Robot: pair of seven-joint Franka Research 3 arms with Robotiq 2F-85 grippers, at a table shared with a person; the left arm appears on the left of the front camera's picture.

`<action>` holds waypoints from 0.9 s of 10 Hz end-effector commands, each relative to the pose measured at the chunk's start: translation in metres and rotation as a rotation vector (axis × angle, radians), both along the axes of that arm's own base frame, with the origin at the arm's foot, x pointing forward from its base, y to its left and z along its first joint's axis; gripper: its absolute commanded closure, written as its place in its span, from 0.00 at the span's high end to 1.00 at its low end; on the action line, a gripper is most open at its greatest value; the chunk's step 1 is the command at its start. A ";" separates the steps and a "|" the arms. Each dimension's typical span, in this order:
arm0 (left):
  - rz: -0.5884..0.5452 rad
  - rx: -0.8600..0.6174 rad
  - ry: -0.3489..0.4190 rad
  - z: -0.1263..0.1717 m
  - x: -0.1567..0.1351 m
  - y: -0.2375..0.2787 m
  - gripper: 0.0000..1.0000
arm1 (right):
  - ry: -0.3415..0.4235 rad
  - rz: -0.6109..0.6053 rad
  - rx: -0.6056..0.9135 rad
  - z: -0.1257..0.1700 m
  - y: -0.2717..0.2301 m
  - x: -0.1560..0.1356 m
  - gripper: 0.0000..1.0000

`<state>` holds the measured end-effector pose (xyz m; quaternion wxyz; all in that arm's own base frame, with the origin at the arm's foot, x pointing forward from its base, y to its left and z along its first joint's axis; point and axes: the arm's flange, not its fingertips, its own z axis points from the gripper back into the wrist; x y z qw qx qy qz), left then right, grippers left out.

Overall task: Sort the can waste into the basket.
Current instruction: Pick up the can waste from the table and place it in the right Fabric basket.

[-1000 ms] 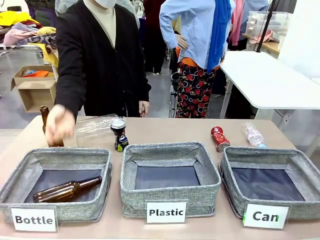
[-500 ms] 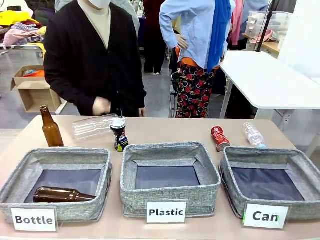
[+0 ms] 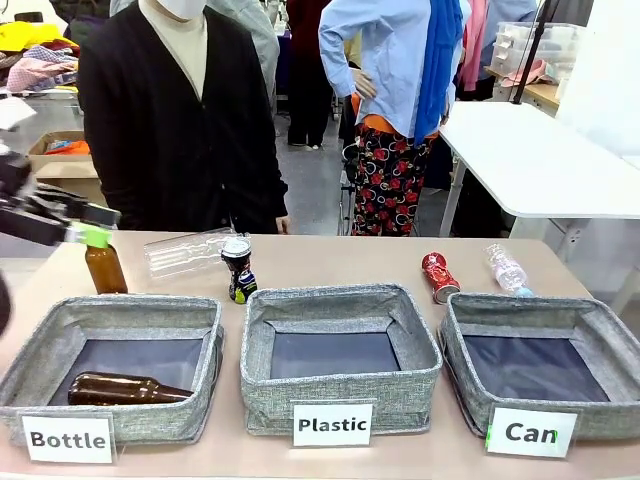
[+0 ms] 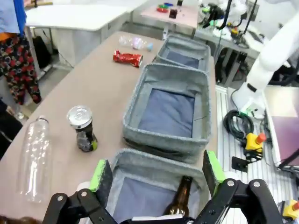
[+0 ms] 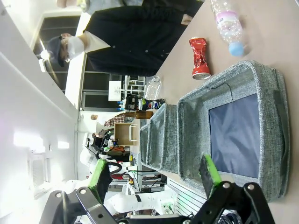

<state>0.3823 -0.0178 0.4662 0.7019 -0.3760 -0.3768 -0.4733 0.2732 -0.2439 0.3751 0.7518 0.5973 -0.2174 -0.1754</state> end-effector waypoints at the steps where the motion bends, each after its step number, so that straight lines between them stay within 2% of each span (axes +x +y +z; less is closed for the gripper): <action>1: 0.082 0.043 -0.064 -0.023 0.011 -0.044 1.00 | -0.036 -0.004 0.000 -0.001 0.001 0.000 1.00; 2: 0.109 0.092 -0.071 -0.037 0.021 -0.070 1.00 | -0.036 -0.004 0.000 -0.001 0.001 0.000 1.00; 3: 0.088 0.094 -0.046 -0.051 0.028 -0.091 1.00 | -0.036 -0.004 0.000 -0.001 0.001 0.000 1.00; 4: 0.158 0.090 -0.063 -0.057 0.033 -0.100 1.00 | -0.036 -0.004 0.000 -0.001 0.001 0.000 1.00; 5: 0.289 0.105 -0.113 -0.053 0.038 -0.101 1.00 | -0.036 -0.004 0.000 -0.001 0.001 0.000 1.00; 6: 0.380 0.138 -0.075 -0.035 0.041 -0.088 1.00 | -0.036 -0.004 0.000 -0.001 0.001 0.000 1.00; 7: 0.186 0.118 -0.044 -0.054 0.027 -0.100 1.00 | -0.036 -0.004 0.000 -0.001 0.001 0.000 1.00; 8: 0.186 0.118 -0.044 -0.054 0.027 -0.100 1.00 | -0.036 -0.004 0.000 -0.001 0.001 0.000 1.00; 9: 0.282 0.132 -0.063 -0.047 0.036 -0.093 1.00 | -0.036 -0.004 0.000 -0.001 0.001 0.000 1.00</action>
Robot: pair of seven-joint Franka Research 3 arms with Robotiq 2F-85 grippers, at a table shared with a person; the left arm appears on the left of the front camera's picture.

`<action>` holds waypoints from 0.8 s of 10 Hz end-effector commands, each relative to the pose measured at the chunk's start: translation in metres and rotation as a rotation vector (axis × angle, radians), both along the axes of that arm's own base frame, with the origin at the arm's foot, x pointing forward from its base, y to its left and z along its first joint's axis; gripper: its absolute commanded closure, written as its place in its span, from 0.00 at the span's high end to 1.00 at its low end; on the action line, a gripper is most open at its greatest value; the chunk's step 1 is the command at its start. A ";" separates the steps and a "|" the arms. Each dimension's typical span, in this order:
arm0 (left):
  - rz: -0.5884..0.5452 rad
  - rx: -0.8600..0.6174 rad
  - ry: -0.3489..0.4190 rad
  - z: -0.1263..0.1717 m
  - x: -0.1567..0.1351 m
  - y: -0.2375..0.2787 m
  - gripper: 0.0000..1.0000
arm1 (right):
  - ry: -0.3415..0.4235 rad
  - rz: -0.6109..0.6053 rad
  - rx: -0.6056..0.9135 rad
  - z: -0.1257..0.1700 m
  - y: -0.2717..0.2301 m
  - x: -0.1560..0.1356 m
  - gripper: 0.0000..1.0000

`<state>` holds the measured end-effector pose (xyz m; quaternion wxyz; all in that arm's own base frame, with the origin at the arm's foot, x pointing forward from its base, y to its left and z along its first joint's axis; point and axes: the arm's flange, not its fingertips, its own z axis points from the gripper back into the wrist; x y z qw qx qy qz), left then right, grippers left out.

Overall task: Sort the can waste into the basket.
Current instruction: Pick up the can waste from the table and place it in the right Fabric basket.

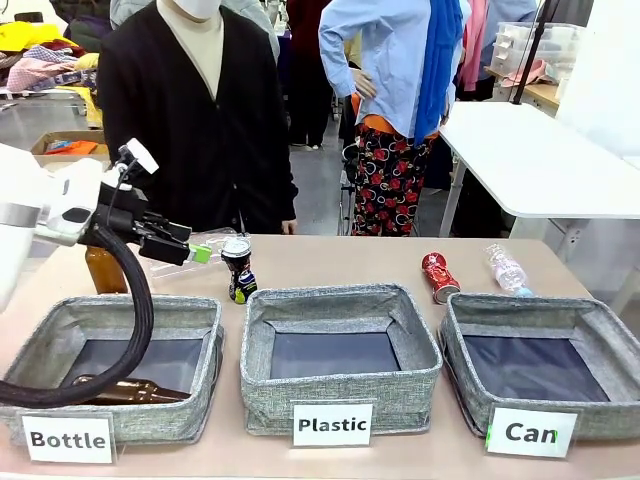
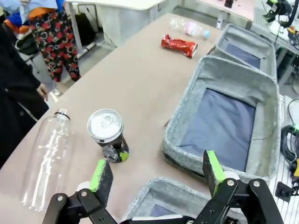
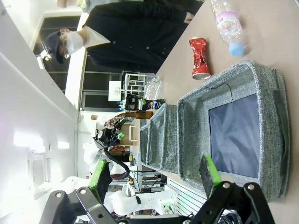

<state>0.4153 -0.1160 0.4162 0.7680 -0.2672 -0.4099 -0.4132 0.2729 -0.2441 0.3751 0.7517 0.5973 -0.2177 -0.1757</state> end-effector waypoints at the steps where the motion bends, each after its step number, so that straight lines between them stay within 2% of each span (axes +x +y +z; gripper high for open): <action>1: -0.036 0.066 -0.080 -0.003 0.006 -0.004 1.00 | -0.035 -0.004 -0.001 -0.001 0.001 0.001 1.00; 2: -0.020 0.104 -0.085 -0.008 0.024 -0.005 1.00 | -0.035 -0.004 -0.001 -0.001 0.001 0.001 1.00; 3: -0.073 0.115 -0.066 -0.017 0.034 -0.003 1.00 | -0.035 -0.004 -0.001 -0.001 0.001 0.001 1.00; 5: -0.096 0.112 -0.070 -0.031 0.049 0.004 1.00 | -0.035 -0.004 -0.001 -0.001 0.001 0.001 1.00; 6: -0.082 0.101 -0.047 -0.033 0.054 0.008 1.00 | -0.035 -0.004 -0.001 -0.001 0.001 0.001 1.00; 7: -0.109 0.052 -0.051 -0.026 0.050 0.018 1.00 | -0.035 -0.004 -0.001 -0.001 0.001 0.001 1.00; 8: -0.194 -0.051 -0.079 -0.001 0.028 0.042 1.00 | -0.035 -0.004 -0.001 -0.001 0.001 0.001 1.00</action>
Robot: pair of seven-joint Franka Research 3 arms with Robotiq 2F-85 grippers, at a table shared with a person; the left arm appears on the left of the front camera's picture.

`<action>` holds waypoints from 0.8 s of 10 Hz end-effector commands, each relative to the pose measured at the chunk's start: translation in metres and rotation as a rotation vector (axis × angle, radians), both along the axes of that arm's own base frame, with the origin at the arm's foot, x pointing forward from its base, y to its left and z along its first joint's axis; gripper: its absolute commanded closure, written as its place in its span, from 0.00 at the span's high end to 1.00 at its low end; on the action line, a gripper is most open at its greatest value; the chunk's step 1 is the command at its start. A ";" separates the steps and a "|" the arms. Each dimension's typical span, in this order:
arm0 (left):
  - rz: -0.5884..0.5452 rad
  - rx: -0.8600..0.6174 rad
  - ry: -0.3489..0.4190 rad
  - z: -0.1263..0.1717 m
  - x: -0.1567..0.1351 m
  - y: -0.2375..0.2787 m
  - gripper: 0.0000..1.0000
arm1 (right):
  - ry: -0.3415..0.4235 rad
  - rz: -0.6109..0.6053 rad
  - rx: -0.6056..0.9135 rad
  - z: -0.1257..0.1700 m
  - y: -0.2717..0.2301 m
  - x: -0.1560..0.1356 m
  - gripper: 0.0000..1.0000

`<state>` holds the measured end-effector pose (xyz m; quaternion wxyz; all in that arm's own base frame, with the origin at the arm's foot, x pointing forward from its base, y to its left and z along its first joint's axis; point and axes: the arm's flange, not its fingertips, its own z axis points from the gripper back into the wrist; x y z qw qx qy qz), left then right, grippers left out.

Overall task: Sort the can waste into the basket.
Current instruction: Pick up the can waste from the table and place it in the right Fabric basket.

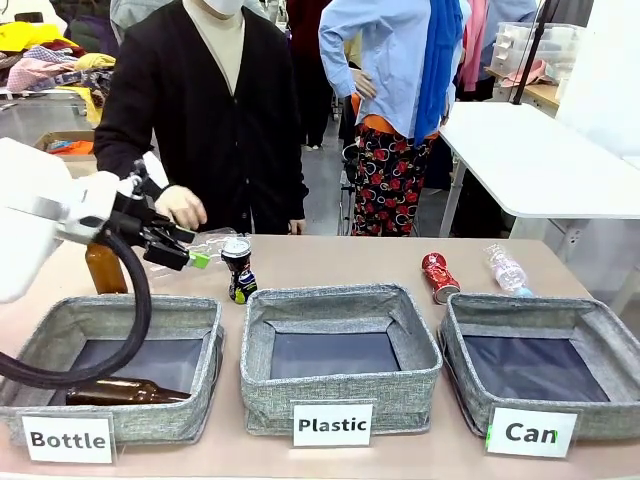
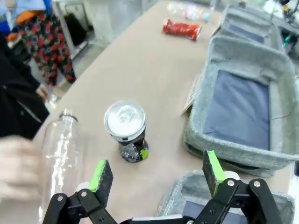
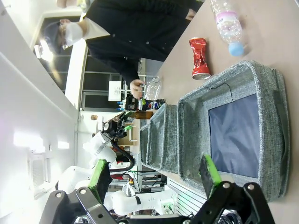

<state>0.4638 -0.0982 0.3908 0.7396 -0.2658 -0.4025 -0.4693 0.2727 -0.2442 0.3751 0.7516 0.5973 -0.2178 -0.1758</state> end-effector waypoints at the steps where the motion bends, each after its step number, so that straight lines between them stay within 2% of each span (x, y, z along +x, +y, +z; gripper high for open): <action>1: -0.107 -0.151 -0.075 0.062 -0.054 0.063 1.00 | -0.035 -0.003 -0.001 -0.001 0.002 0.001 1.00; 2: -0.024 -0.180 -0.148 0.093 -0.076 0.097 1.00 | -0.035 -0.003 -0.001 -0.001 0.002 0.001 1.00; 4: 0.080 -0.203 -0.188 0.137 -0.091 0.159 1.00 | -0.035 -0.003 -0.001 -0.001 0.002 0.001 1.00; 6: -0.016 -0.267 -0.144 0.147 -0.111 0.229 1.00 | -0.035 -0.003 -0.001 -0.001 0.002 0.001 1.00; 8: 0.014 -0.391 -0.124 0.140 -0.123 0.299 1.00 | -0.035 -0.003 -0.001 -0.001 0.002 0.001 1.00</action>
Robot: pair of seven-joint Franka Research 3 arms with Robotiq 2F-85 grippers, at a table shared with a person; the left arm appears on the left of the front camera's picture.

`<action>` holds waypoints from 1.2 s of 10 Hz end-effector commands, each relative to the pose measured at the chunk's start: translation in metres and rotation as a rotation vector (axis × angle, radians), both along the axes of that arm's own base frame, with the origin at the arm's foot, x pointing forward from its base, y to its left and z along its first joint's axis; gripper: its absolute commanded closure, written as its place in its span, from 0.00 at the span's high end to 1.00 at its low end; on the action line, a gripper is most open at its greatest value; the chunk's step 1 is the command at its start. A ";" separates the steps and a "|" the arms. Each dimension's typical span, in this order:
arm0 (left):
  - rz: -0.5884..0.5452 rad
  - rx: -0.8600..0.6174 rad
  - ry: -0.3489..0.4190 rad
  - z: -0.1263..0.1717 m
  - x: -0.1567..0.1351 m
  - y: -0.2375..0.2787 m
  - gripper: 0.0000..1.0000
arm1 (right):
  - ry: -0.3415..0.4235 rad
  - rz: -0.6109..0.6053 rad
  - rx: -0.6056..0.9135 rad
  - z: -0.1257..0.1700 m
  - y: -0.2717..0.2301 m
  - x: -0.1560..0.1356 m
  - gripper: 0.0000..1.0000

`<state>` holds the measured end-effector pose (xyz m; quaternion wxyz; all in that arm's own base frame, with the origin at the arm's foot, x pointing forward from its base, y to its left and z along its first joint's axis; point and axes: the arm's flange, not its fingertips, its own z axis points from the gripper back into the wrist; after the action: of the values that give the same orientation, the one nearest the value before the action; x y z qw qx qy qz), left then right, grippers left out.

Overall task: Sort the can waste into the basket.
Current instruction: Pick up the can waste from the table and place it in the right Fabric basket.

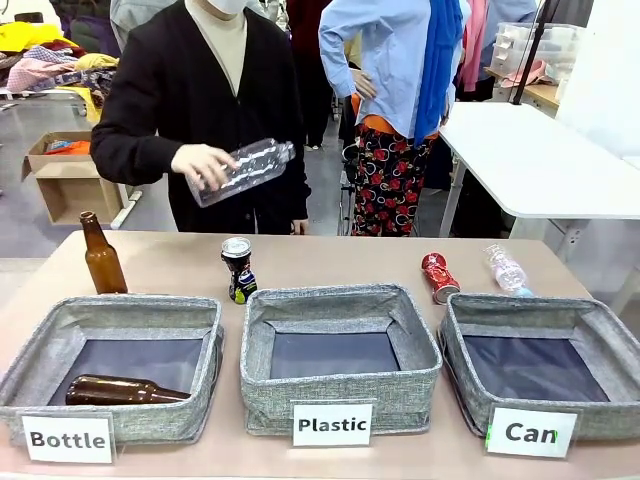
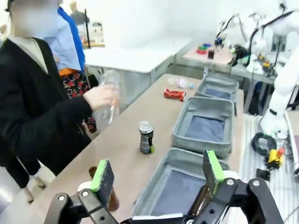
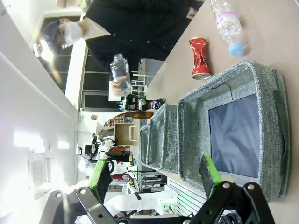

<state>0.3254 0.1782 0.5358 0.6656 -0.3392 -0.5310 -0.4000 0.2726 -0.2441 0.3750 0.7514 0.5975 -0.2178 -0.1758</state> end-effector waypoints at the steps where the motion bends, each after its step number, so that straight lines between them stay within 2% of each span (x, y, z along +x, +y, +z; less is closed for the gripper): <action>1: -0.014 -0.108 0.016 -0.019 0.013 0.041 1.00 | -0.035 -0.003 -0.001 -0.001 0.001 0.001 1.00; 2: -0.035 -0.111 0.016 -0.036 0.012 0.050 1.00 | -0.035 -0.003 -0.001 -0.001 0.001 0.001 1.00; 5: 0.003 -0.131 0.063 -0.066 0.011 0.068 1.00 | -0.035 -0.003 -0.001 -0.001 0.001 0.001 1.00; 7: -0.009 -0.146 0.069 -0.069 0.017 0.065 1.00 | -0.035 -0.003 -0.001 -0.001 0.001 0.001 1.00; 10: 0.028 -0.119 0.106 -0.052 0.046 0.006 1.00 | -0.035 -0.003 -0.001 -0.001 0.001 0.001 1.00; 12: 0.097 0.023 0.150 -0.057 0.074 -0.055 1.00 | -0.035 -0.003 -0.001 -0.001 0.001 0.001 1.00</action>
<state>0.3938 0.1551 0.4824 0.6987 -0.3603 -0.5074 -0.3529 0.2726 -0.2441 0.3752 0.7515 0.5975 -0.2179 -0.1755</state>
